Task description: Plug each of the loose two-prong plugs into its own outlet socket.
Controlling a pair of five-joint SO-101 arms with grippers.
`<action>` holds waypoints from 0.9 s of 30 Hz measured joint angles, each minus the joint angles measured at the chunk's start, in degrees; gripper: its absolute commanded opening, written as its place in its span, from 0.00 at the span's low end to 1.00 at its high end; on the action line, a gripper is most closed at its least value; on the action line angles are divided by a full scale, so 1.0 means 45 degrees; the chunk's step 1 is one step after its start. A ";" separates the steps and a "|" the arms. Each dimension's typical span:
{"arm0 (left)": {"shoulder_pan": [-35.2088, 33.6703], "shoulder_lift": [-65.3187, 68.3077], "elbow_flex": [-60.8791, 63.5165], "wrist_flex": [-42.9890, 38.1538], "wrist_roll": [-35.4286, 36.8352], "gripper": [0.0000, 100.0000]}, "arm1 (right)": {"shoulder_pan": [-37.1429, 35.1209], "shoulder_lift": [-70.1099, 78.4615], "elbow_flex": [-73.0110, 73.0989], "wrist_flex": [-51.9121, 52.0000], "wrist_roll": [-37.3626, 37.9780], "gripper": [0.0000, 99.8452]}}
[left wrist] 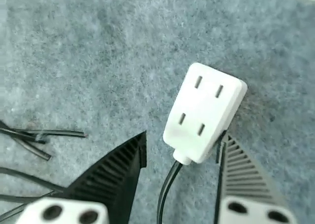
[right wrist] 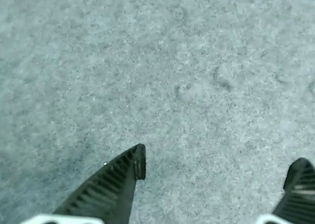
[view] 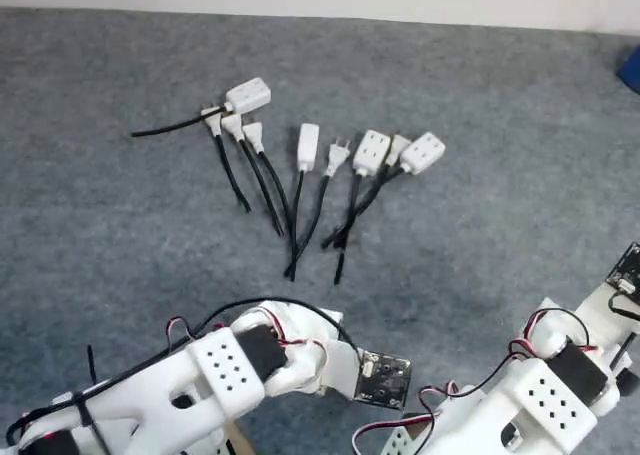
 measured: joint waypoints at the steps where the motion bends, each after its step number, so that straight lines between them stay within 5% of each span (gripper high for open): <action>1: 0.0000 0.0371 0.0020 -0.0293 0.0000 0.24 | 0.0000 0.0000 0.0000 0.0000 0.0000 0.42; 6: 0.0000 0.2950 -0.0625 -0.1270 0.0000 0.22 | 0.0000 0.0000 0.0000 0.0000 0.0000 0.42; 12: 0.0020 0.5118 -0.1700 -0.1211 0.0000 0.00 | -0.0234 0.0000 0.0000 0.0000 0.0000 0.42; 27: -0.2969 0.5724 -0.6056 0.2305 0.0000 0.01 | -0.0879 0.0000 0.0000 0.0000 0.0000 0.42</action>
